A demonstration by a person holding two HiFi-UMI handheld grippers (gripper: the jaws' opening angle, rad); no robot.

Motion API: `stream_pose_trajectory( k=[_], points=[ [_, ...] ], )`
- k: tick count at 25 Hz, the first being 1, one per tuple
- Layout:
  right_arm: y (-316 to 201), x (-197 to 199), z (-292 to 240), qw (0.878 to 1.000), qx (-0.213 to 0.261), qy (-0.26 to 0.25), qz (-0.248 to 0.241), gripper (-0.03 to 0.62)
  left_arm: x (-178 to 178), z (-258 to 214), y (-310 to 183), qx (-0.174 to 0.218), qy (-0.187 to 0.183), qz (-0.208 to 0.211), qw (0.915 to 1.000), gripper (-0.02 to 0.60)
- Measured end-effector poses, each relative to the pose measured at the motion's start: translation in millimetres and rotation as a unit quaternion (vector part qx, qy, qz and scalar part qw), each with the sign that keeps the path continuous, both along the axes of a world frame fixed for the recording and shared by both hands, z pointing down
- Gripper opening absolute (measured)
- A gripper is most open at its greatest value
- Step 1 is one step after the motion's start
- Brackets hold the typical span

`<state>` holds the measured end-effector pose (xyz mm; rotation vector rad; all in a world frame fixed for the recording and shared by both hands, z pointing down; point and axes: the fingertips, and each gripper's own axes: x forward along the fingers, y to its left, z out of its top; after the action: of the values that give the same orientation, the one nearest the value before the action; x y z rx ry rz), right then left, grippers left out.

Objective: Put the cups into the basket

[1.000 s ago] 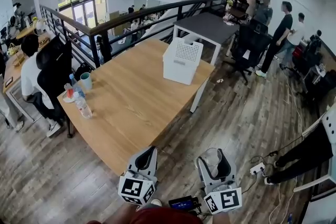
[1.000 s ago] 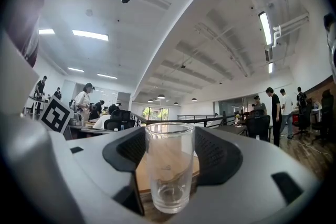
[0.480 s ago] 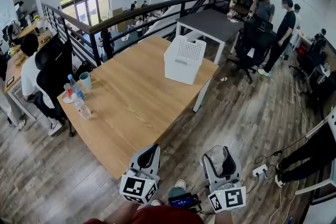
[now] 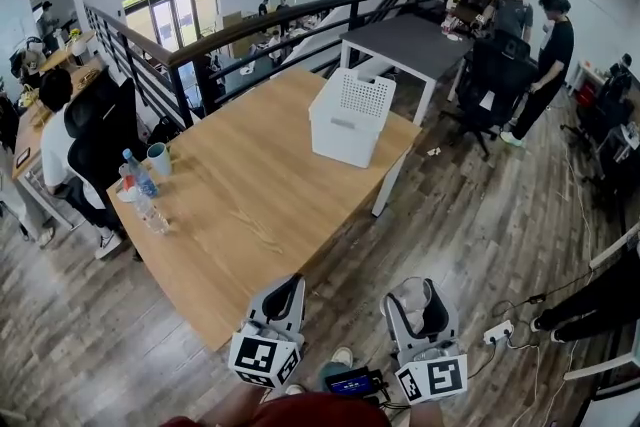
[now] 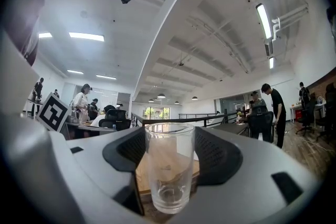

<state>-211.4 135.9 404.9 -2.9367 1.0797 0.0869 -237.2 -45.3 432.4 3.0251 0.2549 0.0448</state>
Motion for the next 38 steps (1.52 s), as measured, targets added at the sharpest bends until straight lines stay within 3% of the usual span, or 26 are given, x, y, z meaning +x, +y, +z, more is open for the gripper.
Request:
stream_pose_trajectory(
  k=[20,38],
  points=[
    [64.8,105.7,1.3,1.000,0.011,-0.006,0.009,0.285,107.1,-7.5,63.0,0.014,-0.001,0.006,0.9999,0.006],
    [74.8,157.6,14.0,0.999,0.025,-0.020,-0.010,0.285,148.6,1.0,73.4,0.025,-0.014,-0.015,0.9995,0.006]
  ],
)
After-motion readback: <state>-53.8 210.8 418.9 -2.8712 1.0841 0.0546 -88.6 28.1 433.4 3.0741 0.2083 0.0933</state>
